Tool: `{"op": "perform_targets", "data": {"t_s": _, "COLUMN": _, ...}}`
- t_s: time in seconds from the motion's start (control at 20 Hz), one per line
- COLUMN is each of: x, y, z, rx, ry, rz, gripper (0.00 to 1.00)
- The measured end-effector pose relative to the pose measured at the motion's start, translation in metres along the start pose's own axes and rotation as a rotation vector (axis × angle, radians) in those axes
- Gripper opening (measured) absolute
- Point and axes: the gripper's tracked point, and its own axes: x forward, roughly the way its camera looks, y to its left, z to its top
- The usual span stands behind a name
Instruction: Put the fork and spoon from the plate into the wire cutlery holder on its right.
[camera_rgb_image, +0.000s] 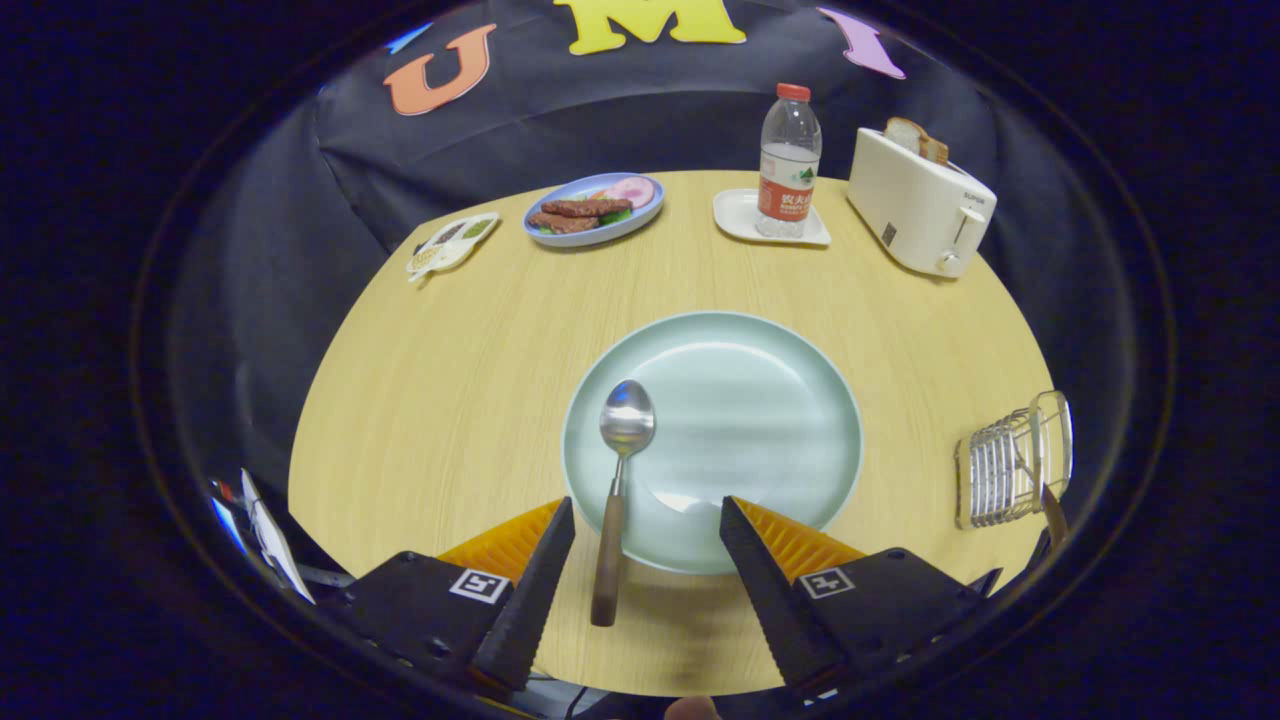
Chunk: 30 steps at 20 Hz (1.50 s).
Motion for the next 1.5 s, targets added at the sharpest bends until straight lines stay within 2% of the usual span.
{"op": "perform_targets", "data": {"t_s": 0.1, "x": 0.007, "y": 0.001, "z": 0.000, "rx": 0.003, "ry": 0.017, "rz": -0.006, "gripper": 0.89}}
{"op": "perform_targets", "data": {"t_s": 0.3, "x": 0.023, "y": 0.001, "z": 0.003, "rx": -0.019, "ry": 0.027, "rz": -0.020, "gripper": 0.74}}
{"op": "perform_targets", "data": {"t_s": 0.4, "x": 0.029, "y": 0.002, "z": 0.003, "rx": -0.020, "ry": 0.032, "rz": -0.022, "gripper": 0.76}}
{"op": "perform_targets", "data": {"t_s": 0.5, "x": 0.033, "y": 0.003, "z": -0.001, "rx": -0.013, "ry": 0.057, "rz": -0.023, "gripper": 0.50}}
{"op": "perform_targets", "data": {"t_s": 0.55, "x": 0.032, "y": 0.001, "z": 0.001, "rx": -0.008, "ry": 0.061, "rz": -0.027, "gripper": 0.49}}
{"op": "perform_targets", "data": {"t_s": 0.6, "x": 0.035, "y": 0.001, "z": -0.003, "rx": -0.009, "ry": 0.073, "rz": -0.035, "gripper": 0.43}}
{"op": "perform_targets", "data": {"t_s": 0.7, "x": 0.035, "y": -0.004, "z": -0.004, "rx": 0.001, "ry": 0.076, "rz": -0.044, "gripper": 0.16}}
{"op": "perform_targets", "data": {"t_s": 0.8, "x": 0.035, "y": -0.006, "z": -0.004, "rx": -0.013, "ry": 0.084, "rz": -0.054, "gripper": 0.14}}
{"op": "perform_targets", "data": {"t_s": 0.85, "x": 0.032, "y": -0.011, "z": -0.003, "rx": -0.019, "ry": 0.079, "rz": -0.064, "gripper": 0.05}}
{"op": "perform_targets", "data": {"t_s": 1.3, "x": -0.016, "y": -0.025, "z": 0.023, "rx": -0.047, "ry": 0.073, "rz": -0.024, "gripper": 0.05}}
{"op": "perform_targets", "data": {"t_s": 1.35, "x": -0.019, "y": -0.026, "z": 0.025, "rx": -0.044, "ry": 0.079, "rz": -0.016, "gripper": 0.00}}
{"op": "perform_targets", "data": {"t_s": 1.5, "x": -0.030, "y": -0.034, "z": 0.026, "rx": -0.019, "ry": 0.101, "rz": 0.001, "gripper": 0.01}}
